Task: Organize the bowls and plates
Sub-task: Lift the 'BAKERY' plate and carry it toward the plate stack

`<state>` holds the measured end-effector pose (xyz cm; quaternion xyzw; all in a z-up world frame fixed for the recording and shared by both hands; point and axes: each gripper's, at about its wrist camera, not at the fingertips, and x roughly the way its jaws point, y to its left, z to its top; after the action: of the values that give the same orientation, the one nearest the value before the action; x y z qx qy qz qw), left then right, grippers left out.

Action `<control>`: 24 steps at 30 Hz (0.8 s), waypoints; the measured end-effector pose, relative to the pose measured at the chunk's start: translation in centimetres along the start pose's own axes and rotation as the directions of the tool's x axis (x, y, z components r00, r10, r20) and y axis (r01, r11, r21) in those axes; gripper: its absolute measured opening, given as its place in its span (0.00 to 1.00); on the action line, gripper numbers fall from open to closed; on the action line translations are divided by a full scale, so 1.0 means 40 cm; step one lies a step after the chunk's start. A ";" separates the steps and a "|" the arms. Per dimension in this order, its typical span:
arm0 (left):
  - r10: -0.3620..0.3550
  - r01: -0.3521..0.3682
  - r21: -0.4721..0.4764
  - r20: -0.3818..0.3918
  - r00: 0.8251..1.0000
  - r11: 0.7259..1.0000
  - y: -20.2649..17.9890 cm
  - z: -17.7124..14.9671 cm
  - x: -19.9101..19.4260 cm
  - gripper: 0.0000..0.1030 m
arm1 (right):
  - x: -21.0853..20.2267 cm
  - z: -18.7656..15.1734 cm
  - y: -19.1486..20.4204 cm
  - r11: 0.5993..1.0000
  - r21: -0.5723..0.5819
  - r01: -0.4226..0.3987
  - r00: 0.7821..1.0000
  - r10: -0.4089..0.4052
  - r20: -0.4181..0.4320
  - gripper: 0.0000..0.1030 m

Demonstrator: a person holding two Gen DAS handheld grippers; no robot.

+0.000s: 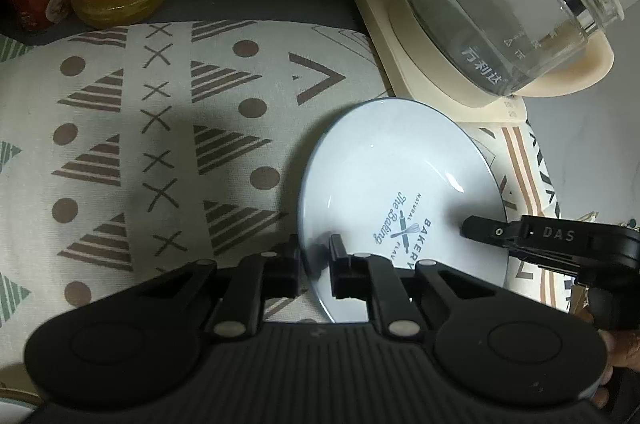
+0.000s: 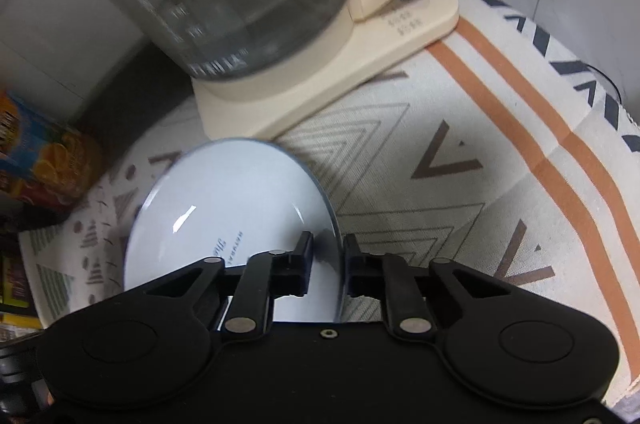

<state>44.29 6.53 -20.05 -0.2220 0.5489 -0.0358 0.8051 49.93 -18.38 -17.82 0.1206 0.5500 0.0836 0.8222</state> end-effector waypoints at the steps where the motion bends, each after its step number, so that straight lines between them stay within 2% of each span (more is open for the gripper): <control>1: -0.005 0.005 -0.001 0.004 1.000 1.000 0.003 0.000 -0.006 0.11 | -0.008 0.000 0.000 1.000 0.000 -0.013 1.000 0.013 0.015 0.11; 8: -0.008 0.008 -0.009 0.055 0.998 1.000 0.010 0.004 -0.053 0.11 | -0.045 0.000 0.005 0.996 0.001 -0.094 0.993 0.094 0.070 0.06; 24: 0.016 -0.008 -0.054 0.164 0.986 0.999 0.054 -0.025 -0.196 0.11 | -0.112 -0.031 0.090 0.977 -0.035 -0.209 0.969 0.212 0.124 0.06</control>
<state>39.90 10.53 -14.42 -0.2421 0.4826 0.0021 0.8417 47.05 -16.01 -13.26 0.1746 0.4795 0.1684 0.8433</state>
